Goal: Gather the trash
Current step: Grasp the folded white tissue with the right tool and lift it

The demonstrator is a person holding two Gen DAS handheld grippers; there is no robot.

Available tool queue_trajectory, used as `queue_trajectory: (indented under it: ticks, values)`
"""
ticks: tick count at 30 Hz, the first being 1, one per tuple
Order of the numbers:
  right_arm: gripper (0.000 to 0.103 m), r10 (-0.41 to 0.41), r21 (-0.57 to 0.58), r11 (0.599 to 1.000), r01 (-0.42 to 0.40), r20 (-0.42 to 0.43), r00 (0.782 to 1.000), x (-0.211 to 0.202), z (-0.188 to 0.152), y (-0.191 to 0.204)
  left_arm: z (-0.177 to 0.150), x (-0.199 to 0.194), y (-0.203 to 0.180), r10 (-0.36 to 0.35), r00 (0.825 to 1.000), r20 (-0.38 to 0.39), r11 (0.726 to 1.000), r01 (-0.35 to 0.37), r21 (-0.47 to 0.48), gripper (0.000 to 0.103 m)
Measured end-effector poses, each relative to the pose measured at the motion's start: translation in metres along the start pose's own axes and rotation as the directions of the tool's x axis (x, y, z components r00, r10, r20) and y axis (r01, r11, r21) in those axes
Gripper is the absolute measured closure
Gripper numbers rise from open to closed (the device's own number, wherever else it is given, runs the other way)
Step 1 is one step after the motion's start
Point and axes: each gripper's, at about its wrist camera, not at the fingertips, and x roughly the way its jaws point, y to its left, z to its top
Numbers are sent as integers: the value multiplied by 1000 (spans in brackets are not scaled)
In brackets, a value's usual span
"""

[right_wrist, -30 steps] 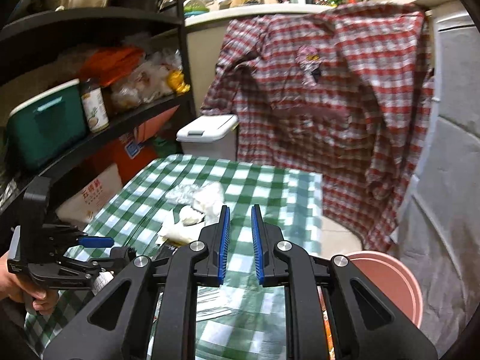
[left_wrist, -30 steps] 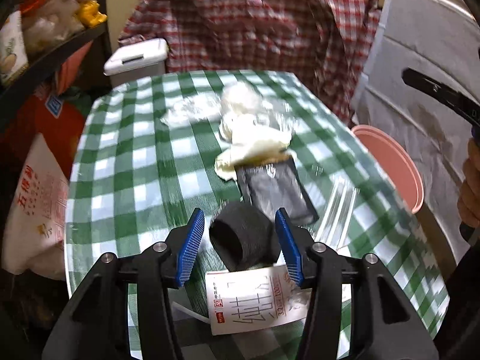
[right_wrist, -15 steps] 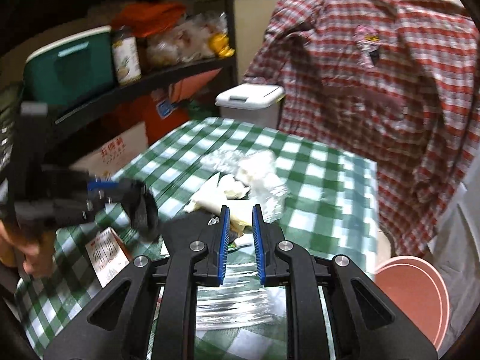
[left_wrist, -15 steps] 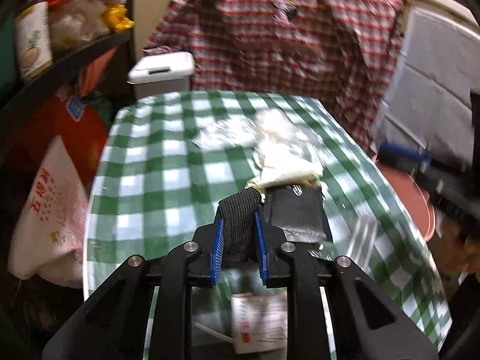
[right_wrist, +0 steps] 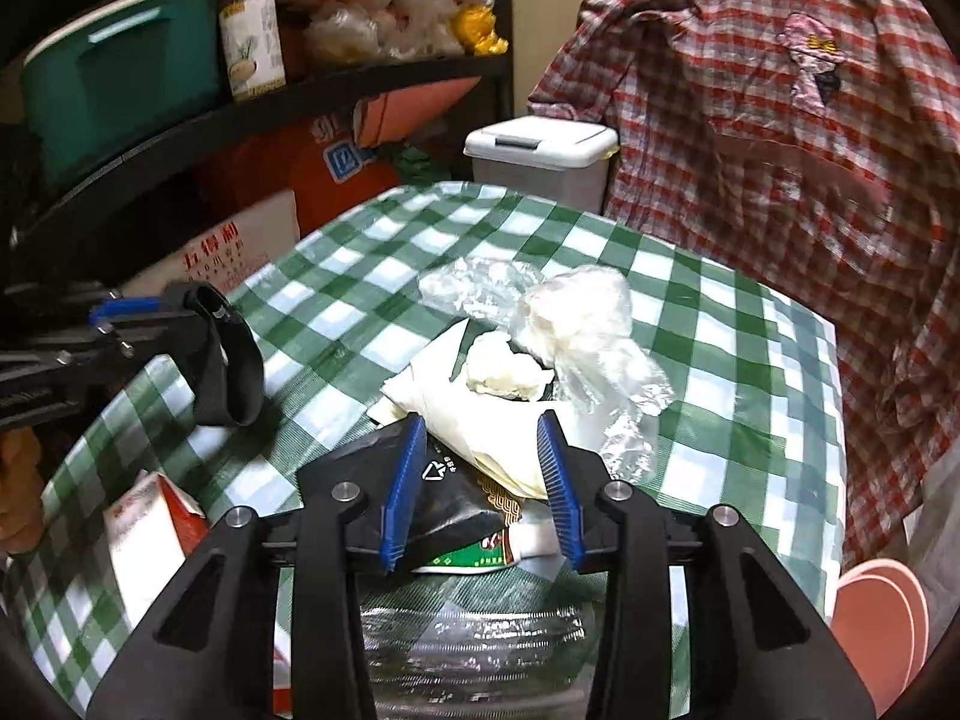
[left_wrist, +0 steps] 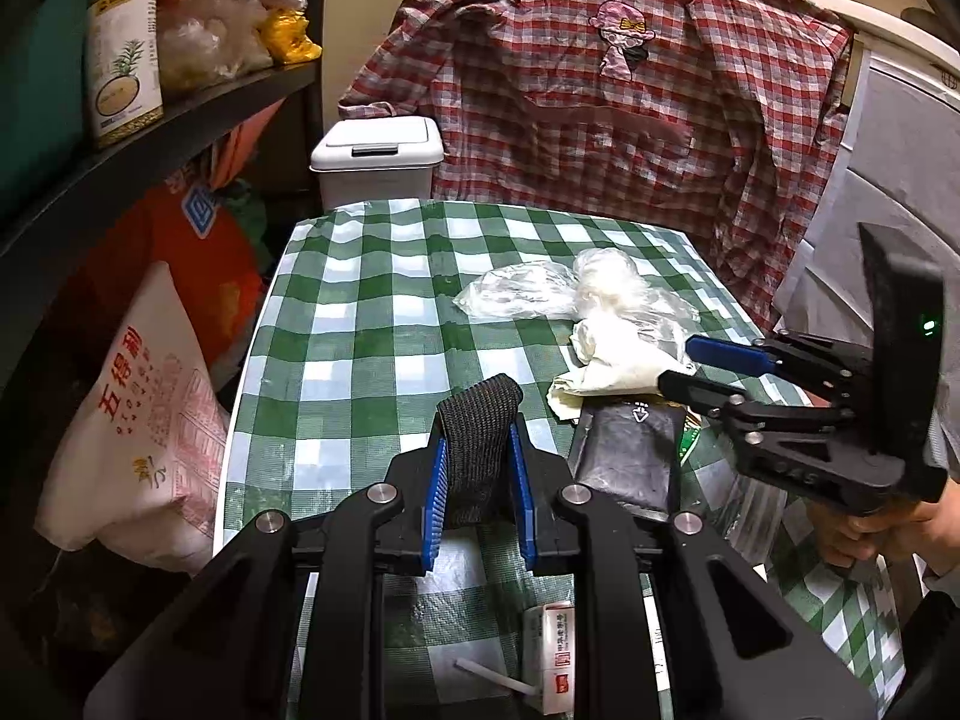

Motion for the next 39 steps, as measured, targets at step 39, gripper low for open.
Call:
queue_trajectory:
  ticks: [39]
  values:
    - [102,-117,-32,992,125,190,975,-233,10,-12,19,-92,-48,25,990,139,998,-31,47,84]
